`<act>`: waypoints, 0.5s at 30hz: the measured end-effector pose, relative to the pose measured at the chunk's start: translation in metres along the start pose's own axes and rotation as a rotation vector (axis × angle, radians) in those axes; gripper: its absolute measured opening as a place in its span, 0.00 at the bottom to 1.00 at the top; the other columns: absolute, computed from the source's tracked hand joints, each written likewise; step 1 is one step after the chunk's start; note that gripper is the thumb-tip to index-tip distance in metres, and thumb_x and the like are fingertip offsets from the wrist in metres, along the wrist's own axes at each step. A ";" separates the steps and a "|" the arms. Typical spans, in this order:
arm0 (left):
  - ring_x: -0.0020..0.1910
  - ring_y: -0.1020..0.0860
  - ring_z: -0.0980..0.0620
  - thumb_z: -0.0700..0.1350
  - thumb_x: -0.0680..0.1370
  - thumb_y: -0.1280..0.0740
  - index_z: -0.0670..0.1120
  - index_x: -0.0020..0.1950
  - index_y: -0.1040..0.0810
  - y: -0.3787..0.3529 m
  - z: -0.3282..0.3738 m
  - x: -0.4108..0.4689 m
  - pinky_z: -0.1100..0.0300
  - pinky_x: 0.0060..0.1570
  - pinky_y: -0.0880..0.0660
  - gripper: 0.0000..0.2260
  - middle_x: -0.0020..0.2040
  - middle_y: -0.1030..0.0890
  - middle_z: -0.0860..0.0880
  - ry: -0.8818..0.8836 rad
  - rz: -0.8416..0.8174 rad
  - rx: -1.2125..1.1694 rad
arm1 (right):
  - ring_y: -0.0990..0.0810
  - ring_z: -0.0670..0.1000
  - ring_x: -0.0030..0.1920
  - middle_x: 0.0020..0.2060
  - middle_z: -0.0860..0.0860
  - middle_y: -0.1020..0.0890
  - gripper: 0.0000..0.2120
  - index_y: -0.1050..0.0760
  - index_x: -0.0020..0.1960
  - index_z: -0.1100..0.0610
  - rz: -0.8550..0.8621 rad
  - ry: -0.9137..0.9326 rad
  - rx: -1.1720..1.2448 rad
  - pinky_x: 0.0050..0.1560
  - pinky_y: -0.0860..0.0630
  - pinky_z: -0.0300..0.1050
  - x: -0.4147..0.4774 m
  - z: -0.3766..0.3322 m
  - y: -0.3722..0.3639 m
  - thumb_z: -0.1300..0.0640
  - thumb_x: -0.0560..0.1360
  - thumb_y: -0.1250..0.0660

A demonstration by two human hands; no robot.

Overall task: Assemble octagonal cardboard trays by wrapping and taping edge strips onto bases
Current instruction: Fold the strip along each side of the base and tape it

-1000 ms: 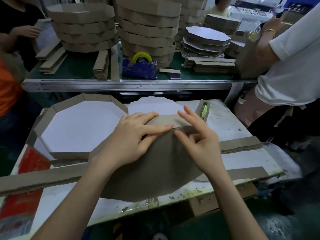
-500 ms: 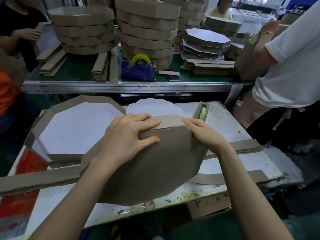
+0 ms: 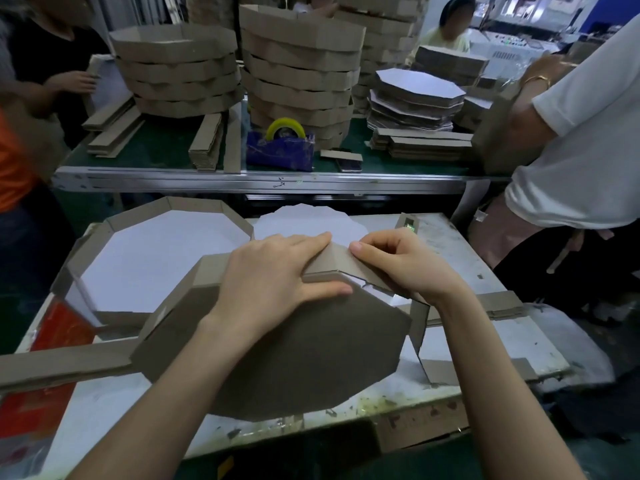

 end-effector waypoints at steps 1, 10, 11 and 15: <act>0.56 0.22 0.52 0.79 0.67 0.50 0.59 0.71 0.29 0.003 -0.002 -0.003 0.55 0.47 0.27 0.39 0.62 0.20 0.57 -0.002 0.013 -0.016 | 0.27 0.41 0.30 0.29 0.44 0.21 0.14 0.17 0.39 0.50 -0.005 0.003 -0.019 0.31 0.33 0.33 -0.001 -0.004 0.003 0.45 0.79 0.33; 0.55 0.23 0.56 0.79 0.65 0.42 0.63 0.68 0.27 0.012 -0.047 -0.037 0.52 0.52 0.22 0.36 0.58 0.22 0.62 0.195 0.183 -0.384 | 0.18 0.60 0.42 0.39 0.54 0.15 0.21 0.15 0.45 0.48 -0.078 0.106 -0.028 0.40 0.21 0.53 0.002 -0.034 0.007 0.32 0.67 0.31; 0.56 0.25 0.57 0.78 0.65 0.42 0.64 0.68 0.29 0.007 -0.049 -0.041 0.51 0.52 0.22 0.35 0.58 0.24 0.64 0.207 0.144 -0.390 | 0.18 0.61 0.42 0.39 0.55 0.15 0.21 0.15 0.45 0.49 -0.094 0.112 -0.050 0.41 0.21 0.56 0.004 -0.035 0.003 0.33 0.67 0.31; 0.55 0.30 0.61 0.74 0.70 0.42 0.67 0.73 0.39 -0.002 -0.055 -0.047 0.56 0.52 0.25 0.32 0.57 0.30 0.64 0.154 0.070 -0.347 | 0.21 0.55 0.36 0.34 0.49 0.17 0.16 0.16 0.44 0.51 -0.147 0.093 -0.078 0.37 0.25 0.50 0.011 -0.035 -0.014 0.38 0.69 0.30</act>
Point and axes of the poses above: each hand's wrist, its own x-axis towards the middle knuckle, its own y-axis out of the back of the hand, z = x × y, the point moved 3 cm from there along x, towards the middle knuckle
